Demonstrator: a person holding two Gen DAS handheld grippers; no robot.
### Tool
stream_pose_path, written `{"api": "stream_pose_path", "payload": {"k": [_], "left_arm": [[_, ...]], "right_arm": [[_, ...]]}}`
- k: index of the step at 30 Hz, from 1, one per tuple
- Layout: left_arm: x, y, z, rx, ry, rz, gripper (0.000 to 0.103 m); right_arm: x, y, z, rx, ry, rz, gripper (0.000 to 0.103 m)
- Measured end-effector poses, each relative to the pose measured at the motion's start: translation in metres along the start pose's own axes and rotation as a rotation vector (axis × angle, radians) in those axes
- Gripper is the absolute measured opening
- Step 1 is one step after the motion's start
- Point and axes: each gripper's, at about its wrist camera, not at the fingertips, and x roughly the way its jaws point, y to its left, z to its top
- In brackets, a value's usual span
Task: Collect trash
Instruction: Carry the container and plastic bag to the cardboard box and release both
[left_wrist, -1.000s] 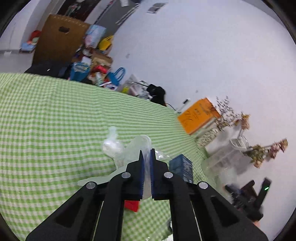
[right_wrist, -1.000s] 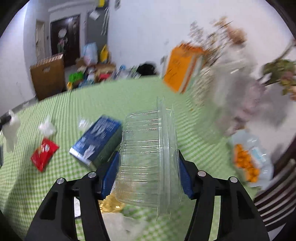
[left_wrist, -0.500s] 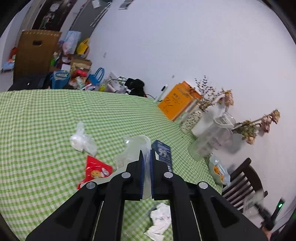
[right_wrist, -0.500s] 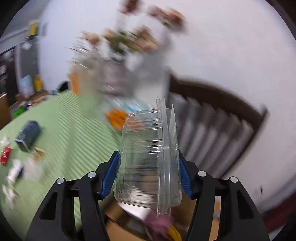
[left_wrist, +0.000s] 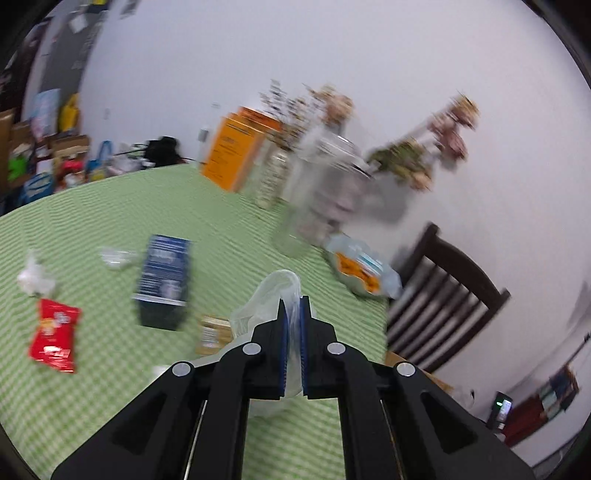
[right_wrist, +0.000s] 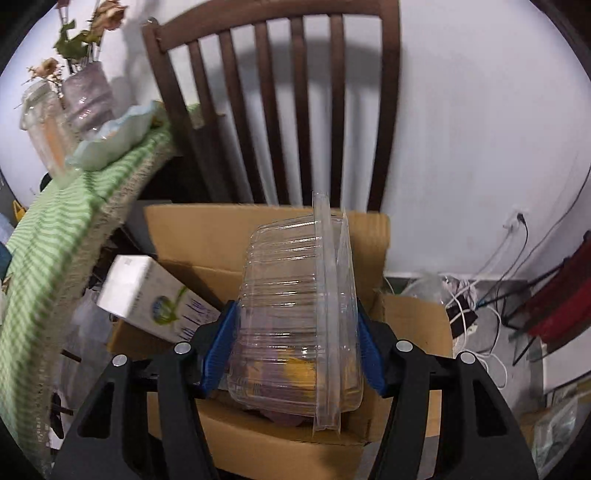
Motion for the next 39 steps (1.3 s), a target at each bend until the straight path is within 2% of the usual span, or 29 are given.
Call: {"api": "stream_pose_path", "payload": {"k": [5, 8, 9, 10, 13, 20, 25, 34, 36, 39], "left_arm": [[0.035, -0.053, -0.013, 0.069, 0.075, -0.062, 0.003], [0.058, -0.086, -0.027, 0.115, 0.131, -0.093, 0.003], [0.067, -0.100, -0.033, 0.138, 0.153, -0.109, 0.003], [0.075, -0.111, -0.038, 0.157, 0.172, -0.123, 0.003], [0.094, -0.140, -0.052, 0.187, 0.225, -0.168, 0.003], [0.144, -0.193, -0.086, 0.161, 0.405, -0.315, 0.003], [0.185, -0.230, -0.113, 0.135, 0.520, -0.383, 0.003], [0.247, -0.285, -0.174, 0.151, 0.687, -0.421, 0.003], [0.262, -0.291, -0.188, 0.133, 0.712, -0.403, 0.003], [0.286, -0.294, -0.210, 0.123, 0.784, -0.364, 0.010]], "right_arm": [[0.026, -0.013, -0.024, 0.022, 0.078, -0.003, 0.060], [0.037, -0.018, -0.035, 0.031, 0.081, -0.058, 0.061], [0.040, -0.017, -0.037, 0.022, 0.084, -0.058, 0.067], [0.041, -0.017, -0.038, 0.018, 0.080, -0.053, 0.073], [0.033, -0.017, -0.035, -0.015, 0.035, -0.081, 0.077], [0.015, -0.046, -0.019, 0.052, -0.040, -0.025, 0.079], [0.007, -0.056, -0.015, 0.065, -0.071, 0.018, 0.079], [0.003, -0.065, -0.019, 0.034, -0.084, 0.056, 0.079], [0.005, -0.065, -0.021, 0.024, -0.080, 0.070, 0.079], [0.007, -0.063, -0.025, 0.010, -0.074, 0.088, 0.079]]}}
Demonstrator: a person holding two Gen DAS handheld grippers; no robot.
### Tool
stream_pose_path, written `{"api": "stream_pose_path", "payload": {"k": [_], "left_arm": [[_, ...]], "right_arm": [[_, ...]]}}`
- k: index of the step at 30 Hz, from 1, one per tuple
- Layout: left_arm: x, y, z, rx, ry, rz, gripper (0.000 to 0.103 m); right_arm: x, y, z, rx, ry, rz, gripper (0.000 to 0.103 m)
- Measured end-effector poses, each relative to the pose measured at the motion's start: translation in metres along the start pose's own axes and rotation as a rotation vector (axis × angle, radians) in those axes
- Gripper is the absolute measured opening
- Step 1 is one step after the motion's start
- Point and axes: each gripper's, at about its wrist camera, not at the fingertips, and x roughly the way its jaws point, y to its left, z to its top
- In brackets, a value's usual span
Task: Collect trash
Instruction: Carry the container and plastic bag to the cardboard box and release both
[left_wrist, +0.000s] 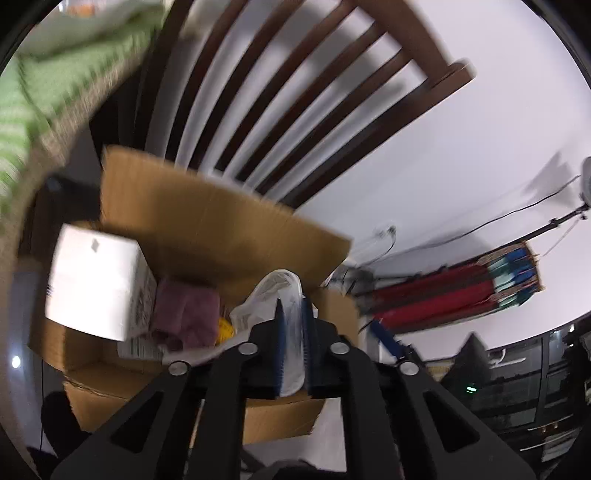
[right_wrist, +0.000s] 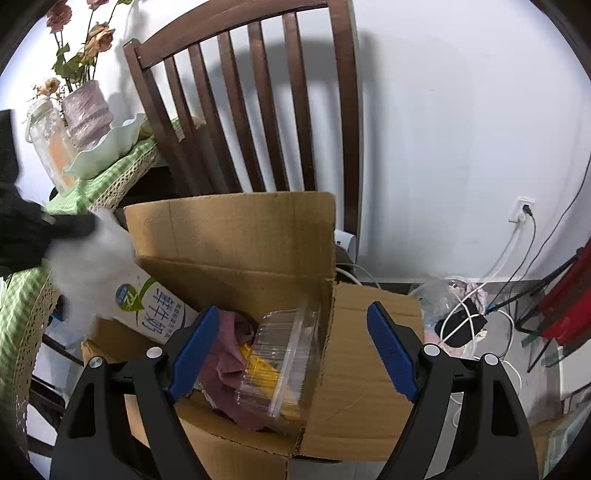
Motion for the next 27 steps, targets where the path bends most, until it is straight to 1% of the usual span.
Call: {"api": "stream_pose_path", "payload": {"k": [2, 4, 6, 7, 10, 13, 15, 18, 22, 23, 25, 27], "left_arm": [[0.014, 0.005, -0.002, -0.016, 0.029, 0.014, 0.023], [0.021, 0.009, -0.005, -0.025, 0.042, 0.029, 0.029], [0.021, 0.009, -0.006, -0.009, 0.042, 0.038, 0.031], [0.019, 0.008, -0.007, 0.002, 0.039, 0.045, 0.036], [0.010, 0.007, -0.007, 0.020, 0.026, 0.049, 0.037], [0.000, 0.003, -0.008, 0.052, 0.002, 0.081, 0.037], [-0.006, -0.002, -0.008, 0.070, -0.009, 0.090, 0.037], [-0.021, -0.009, -0.009, 0.104, -0.045, 0.099, 0.037], [-0.054, -0.015, -0.013, 0.133, -0.117, 0.125, 0.038], [-0.063, -0.017, -0.014, 0.137, -0.139, 0.126, 0.039], [-0.082, -0.018, -0.017, 0.139, -0.180, 0.134, 0.045], [-0.108, -0.018, -0.022, 0.155, -0.240, 0.162, 0.045]], "right_arm": [[0.003, 0.002, -0.001, -0.006, 0.008, 0.013, 0.079], [0.006, 0.005, -0.002, -0.015, 0.013, 0.019, 0.079], [0.008, 0.007, -0.002, -0.021, 0.018, 0.026, 0.079], [0.009, 0.008, -0.002, -0.024, 0.019, 0.028, 0.079], [0.010, 0.015, 0.000, -0.033, 0.018, 0.039, 0.079], [0.009, 0.020, 0.003, -0.043, 0.015, 0.037, 0.079], [0.007, 0.025, 0.005, -0.052, 0.008, 0.042, 0.079], [0.001, 0.033, 0.008, -0.072, -0.004, 0.046, 0.079], [-0.008, 0.044, 0.013, -0.096, -0.023, 0.044, 0.079], [-0.012, 0.049, 0.015, -0.104, -0.030, 0.042, 0.079], [-0.018, 0.057, 0.019, -0.124, -0.047, 0.040, 0.079], [-0.024, 0.064, 0.024, -0.141, -0.063, 0.037, 0.079]]}}
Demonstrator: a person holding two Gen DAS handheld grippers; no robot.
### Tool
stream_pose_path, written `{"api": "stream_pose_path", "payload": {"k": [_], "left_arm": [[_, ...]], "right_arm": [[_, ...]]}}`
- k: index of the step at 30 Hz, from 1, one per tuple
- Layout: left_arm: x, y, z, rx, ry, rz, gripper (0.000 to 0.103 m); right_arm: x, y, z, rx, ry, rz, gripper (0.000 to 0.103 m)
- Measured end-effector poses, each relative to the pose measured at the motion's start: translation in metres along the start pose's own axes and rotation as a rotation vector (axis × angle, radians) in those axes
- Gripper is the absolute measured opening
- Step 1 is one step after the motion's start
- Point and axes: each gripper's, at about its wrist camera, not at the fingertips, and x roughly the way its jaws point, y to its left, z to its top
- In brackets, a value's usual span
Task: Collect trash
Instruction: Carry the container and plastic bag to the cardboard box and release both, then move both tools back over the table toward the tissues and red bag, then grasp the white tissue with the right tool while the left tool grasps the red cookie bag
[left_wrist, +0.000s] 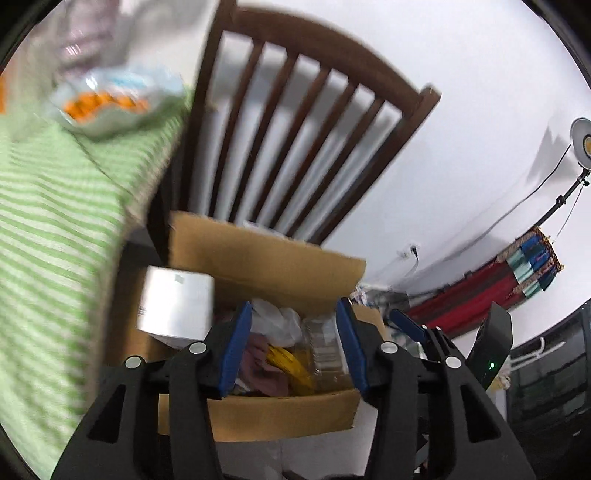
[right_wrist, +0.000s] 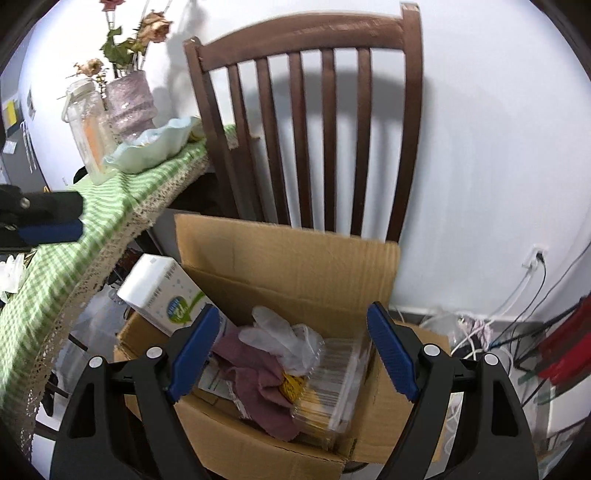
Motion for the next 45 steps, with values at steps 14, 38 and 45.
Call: {"api": "stream_pose_path", "payload": {"k": [14, 38, 45], "left_arm": [[-0.186, 0.094, -0.023, -0.128, -0.338, 0.258, 0.054], [-0.386, 0.405, -0.175, -0.753, -0.425, 0.771, 0.084], [-0.408, 0.432, -0.202, -0.819, -0.446, 0.806, 0.084]], "right_arm": [[-0.032, 0.139, 0.035, -0.194, -0.110, 0.184, 0.079], [-0.058, 0.493, -0.056, -0.690, 0.111, 0.769, 0.079], [-0.043, 0.527, -0.089, -0.810, 0.230, 0.727, 0.039]]}}
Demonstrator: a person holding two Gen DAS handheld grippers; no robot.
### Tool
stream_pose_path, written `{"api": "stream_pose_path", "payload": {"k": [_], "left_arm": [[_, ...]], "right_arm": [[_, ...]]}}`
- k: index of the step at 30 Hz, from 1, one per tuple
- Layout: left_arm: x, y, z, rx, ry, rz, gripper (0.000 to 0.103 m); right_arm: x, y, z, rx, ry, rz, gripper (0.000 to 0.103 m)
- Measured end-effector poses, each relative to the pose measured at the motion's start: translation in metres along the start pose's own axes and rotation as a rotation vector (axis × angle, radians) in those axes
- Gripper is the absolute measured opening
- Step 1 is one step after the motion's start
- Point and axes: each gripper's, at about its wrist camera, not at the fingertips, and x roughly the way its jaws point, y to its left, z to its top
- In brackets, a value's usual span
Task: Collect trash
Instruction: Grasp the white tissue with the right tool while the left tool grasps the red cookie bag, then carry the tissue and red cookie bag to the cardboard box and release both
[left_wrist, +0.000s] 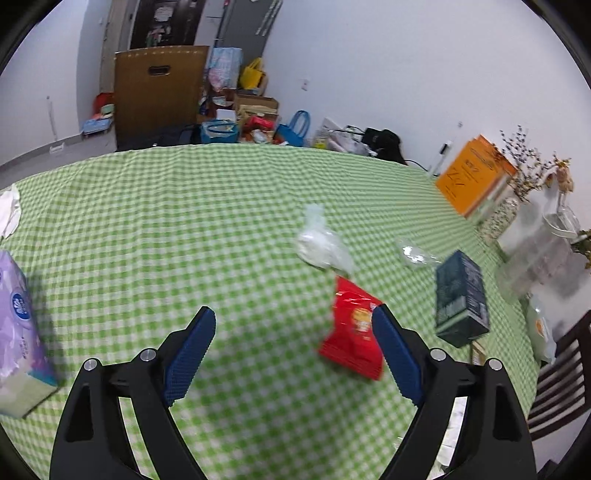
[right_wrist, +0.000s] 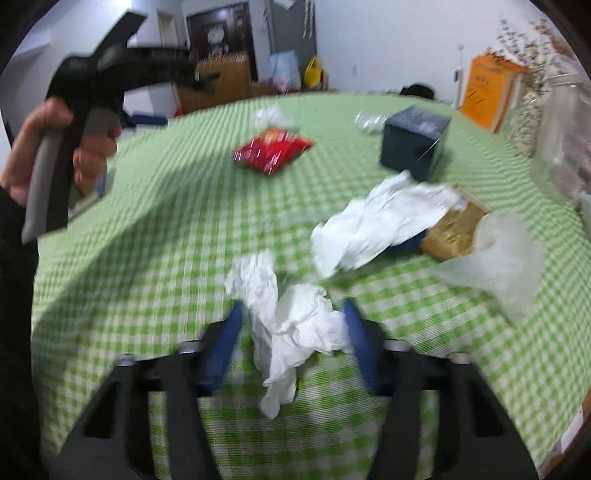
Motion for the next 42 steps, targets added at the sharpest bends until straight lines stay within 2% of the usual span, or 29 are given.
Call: {"api": "stream_pose_path", "payload": {"k": [2, 3, 6, 10, 14, 18, 19, 20, 21, 23, 26, 29, 33, 37, 42], "left_arm": [[0.004, 0.004, -0.001, -0.006, 0.001, 0.015, 0.084], [0.006, 0.003, -0.001, -0.008, 0.006, 0.018, 0.084], [0.016, -0.011, -0.006, 0.008, 0.030, -0.007, 0.084], [0.031, -0.054, -0.019, 0.148, 0.014, -0.035, 0.085], [0.070, -0.082, -0.027, 0.239, 0.103, 0.050, 0.086], [0.091, -0.091, -0.040, 0.310, 0.099, 0.171, 0.084], [0.092, -0.091, -0.041, 0.314, 0.092, 0.174, 0.082], [0.091, -0.092, -0.043, 0.314, 0.074, 0.174, 0.073], [0.090, -0.092, -0.044, 0.311, 0.062, 0.155, 0.064], [0.088, -0.092, -0.043, 0.274, 0.059, 0.124, 0.057], [0.076, -0.081, -0.038, 0.160, 0.066, 0.100, 0.052], [0.053, -0.080, -0.031, 0.125, 0.027, 0.053, 0.052], [0.010, -0.099, -0.031, 0.154, -0.042, -0.018, 0.052], [-0.018, -0.127, -0.042, 0.185, -0.050, -0.114, 0.052], [-0.053, -0.194, -0.084, 0.309, -0.031, -0.279, 0.052]], "right_arm": [[0.000, 0.004, -0.001, -0.013, 0.006, 0.008, 0.014], [-0.004, 0.006, 0.000, -0.011, 0.003, 0.024, 0.012], [-0.027, 0.005, 0.007, -0.025, -0.062, 0.000, 0.012], [-0.066, -0.021, 0.017, 0.036, -0.173, -0.057, 0.012], [-0.100, -0.055, 0.011, 0.097, -0.243, -0.135, 0.013], [-0.120, -0.087, -0.009, 0.172, -0.272, -0.186, 0.013], [-0.123, -0.097, -0.015, 0.194, -0.273, -0.197, 0.013], [-0.127, -0.107, -0.023, 0.220, -0.274, -0.207, 0.013], [-0.131, -0.115, -0.030, 0.243, -0.274, -0.217, 0.013], [-0.137, -0.132, -0.044, 0.289, -0.274, -0.231, 0.013], [-0.152, -0.155, -0.062, 0.358, -0.300, -0.258, 0.013], [-0.169, -0.172, -0.075, 0.398, -0.334, -0.282, 0.013], [-0.184, -0.195, -0.085, 0.441, -0.368, -0.319, 0.013], [-0.197, -0.212, -0.101, 0.479, -0.391, -0.351, 0.013], [-0.216, -0.235, -0.134, 0.536, -0.396, -0.413, 0.013]]}}
